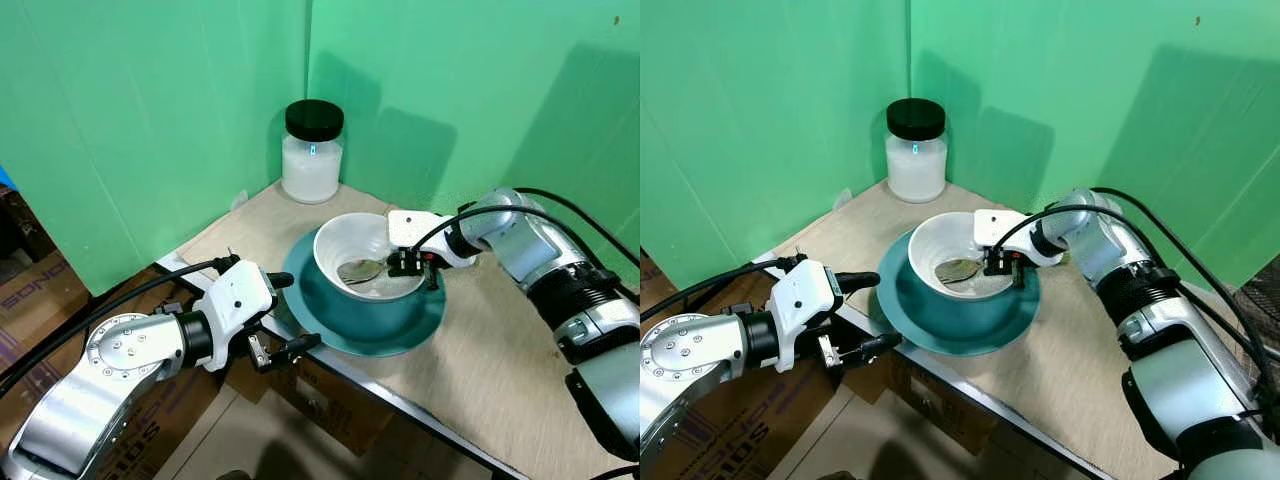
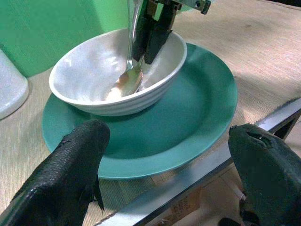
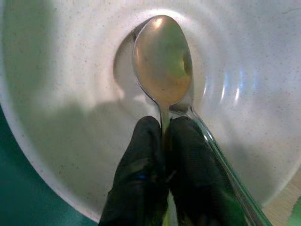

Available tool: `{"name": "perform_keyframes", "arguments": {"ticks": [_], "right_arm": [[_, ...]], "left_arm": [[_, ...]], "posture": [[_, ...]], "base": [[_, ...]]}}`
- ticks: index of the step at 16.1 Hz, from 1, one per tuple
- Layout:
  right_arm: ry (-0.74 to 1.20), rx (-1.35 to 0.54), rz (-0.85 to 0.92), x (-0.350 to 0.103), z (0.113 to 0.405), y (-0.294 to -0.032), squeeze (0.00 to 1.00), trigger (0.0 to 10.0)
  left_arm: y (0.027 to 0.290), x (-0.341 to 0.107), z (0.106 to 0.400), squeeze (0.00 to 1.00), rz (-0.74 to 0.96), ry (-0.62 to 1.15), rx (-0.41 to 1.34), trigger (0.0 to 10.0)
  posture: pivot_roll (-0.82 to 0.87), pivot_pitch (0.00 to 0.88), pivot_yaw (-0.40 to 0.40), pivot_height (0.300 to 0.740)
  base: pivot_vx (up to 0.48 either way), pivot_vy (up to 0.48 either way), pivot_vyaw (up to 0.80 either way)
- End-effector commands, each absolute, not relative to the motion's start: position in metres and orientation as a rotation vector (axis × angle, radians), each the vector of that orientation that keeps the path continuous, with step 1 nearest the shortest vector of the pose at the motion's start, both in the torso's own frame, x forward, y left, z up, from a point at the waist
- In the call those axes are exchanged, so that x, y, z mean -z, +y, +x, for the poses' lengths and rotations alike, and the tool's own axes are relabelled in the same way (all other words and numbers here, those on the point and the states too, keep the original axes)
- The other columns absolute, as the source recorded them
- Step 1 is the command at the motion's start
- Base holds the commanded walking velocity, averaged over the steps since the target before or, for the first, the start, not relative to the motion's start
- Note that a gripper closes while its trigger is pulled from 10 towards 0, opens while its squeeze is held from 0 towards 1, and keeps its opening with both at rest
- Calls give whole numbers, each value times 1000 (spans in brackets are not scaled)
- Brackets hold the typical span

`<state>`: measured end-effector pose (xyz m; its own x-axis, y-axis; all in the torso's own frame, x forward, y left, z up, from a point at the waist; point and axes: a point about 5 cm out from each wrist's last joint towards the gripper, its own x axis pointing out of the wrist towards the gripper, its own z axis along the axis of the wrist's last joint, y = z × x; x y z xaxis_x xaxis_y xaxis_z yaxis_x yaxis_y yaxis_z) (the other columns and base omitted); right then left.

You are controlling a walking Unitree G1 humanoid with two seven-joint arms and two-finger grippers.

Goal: Setting the table

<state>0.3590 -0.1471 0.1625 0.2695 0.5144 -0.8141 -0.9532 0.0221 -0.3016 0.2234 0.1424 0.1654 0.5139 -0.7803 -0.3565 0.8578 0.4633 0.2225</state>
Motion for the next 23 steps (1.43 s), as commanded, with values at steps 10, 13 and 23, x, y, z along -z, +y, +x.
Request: {"name": "perform_keyframes", "arguments": {"ticks": [10, 13, 23], "right_arm": [[535, -1249, -1004, -170, 359, -146, 0, 0], [468, -1225, -945, -184, 361, -148, 0, 0], [-34, -758, -221, -242, 343, -160, 0, 0]], "left_arm": [[140, -164, 224, 0, 414, 219, 1029, 10000], [142, -166, 225, 0, 423, 211, 1021, 10000], [130, -198, 227, 0, 277, 28, 906, 10000]], "posture": [[-20, 0, -53, 740], [-12, 0, -57, 740], [-4, 0, -46, 740]], "base": [[0, 0, 0], [0, 0, 0], [0, 0, 0]]}}
